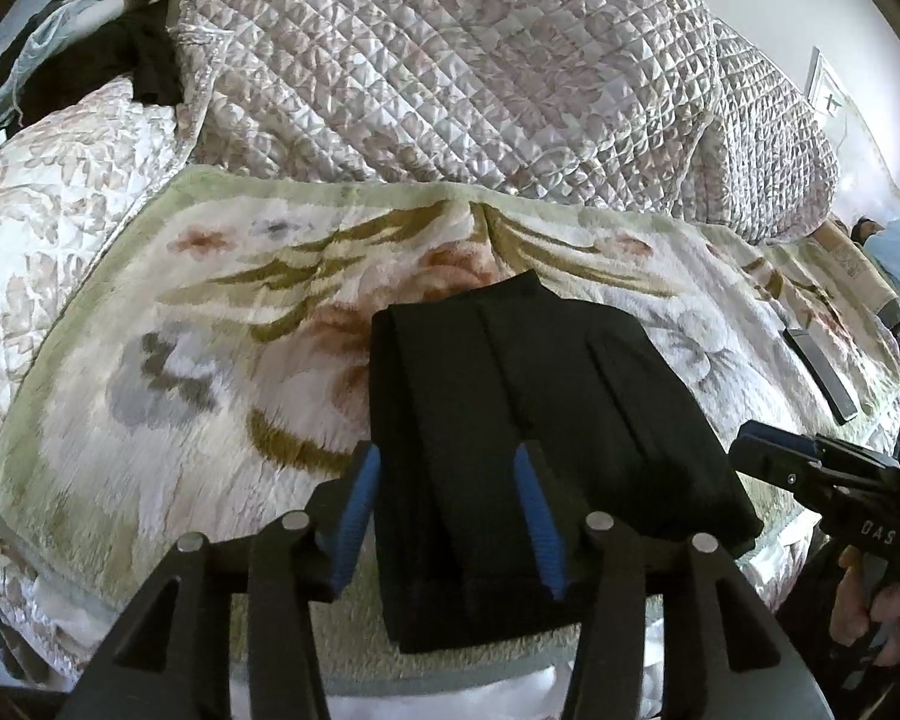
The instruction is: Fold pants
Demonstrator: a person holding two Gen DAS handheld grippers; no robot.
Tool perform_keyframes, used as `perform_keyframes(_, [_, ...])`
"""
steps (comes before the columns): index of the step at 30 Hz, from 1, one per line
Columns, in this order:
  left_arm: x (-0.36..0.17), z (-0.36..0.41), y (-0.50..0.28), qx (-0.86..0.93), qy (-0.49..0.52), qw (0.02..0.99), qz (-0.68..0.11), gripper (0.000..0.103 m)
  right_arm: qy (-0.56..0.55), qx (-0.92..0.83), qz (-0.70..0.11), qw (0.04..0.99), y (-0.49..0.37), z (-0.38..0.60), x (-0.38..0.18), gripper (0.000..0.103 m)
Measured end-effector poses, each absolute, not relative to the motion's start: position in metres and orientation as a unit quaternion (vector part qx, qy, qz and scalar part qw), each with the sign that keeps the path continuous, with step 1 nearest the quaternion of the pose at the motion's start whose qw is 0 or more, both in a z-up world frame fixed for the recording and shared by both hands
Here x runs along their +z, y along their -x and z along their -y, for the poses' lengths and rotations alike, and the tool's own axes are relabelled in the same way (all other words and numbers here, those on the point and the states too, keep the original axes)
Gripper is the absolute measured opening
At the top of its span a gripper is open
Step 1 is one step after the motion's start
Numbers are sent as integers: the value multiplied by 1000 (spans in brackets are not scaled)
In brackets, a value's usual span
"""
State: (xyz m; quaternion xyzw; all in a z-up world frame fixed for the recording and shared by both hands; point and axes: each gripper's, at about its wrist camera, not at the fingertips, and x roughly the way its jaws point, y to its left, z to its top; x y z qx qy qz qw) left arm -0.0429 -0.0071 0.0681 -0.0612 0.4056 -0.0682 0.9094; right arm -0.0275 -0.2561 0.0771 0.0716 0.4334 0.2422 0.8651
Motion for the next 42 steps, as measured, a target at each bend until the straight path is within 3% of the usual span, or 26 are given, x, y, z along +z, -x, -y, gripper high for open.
perform_keyframes(1, [67, 6, 40, -72, 63, 909, -406, 55, -72, 242, -433, 865, 27, 256, 77, 51])
perform_keyframes(11, [31, -23, 0, -85, 123, 884, -444, 59, -132, 227, -482, 836, -18, 271, 47, 51])
perform_keyframes(13, [23, -29, -1, -93, 147, 879, -444, 66, -140, 219, -493, 830, -21, 273, 38, 51])
perform_keyframes(24, [6, -28, -22, -141, 213, 864, -435, 69, -182, 249, -487, 817, -30, 271, 27, 52])
perform_keyframes(27, [6, -29, -25, -134, 222, 862, -436, 64, -181, 248, -488, 817, -39, 267, 22, 42])
perform_keyframes(31, [17, -27, -18, -116, 212, 869, -432, 35, -194, 247, -479, 819, -35, 272, 28, 17])
perform_keyframes(36, [37, -28, -14, -116, 208, 873, -426, 23, -202, 259, -462, 824, -29, 269, 46, 15])
perform_keyframes(42, [60, -27, -23, -129, 191, 878, -419, 20, -191, 283, -440, 831, -38, 254, 76, 15])
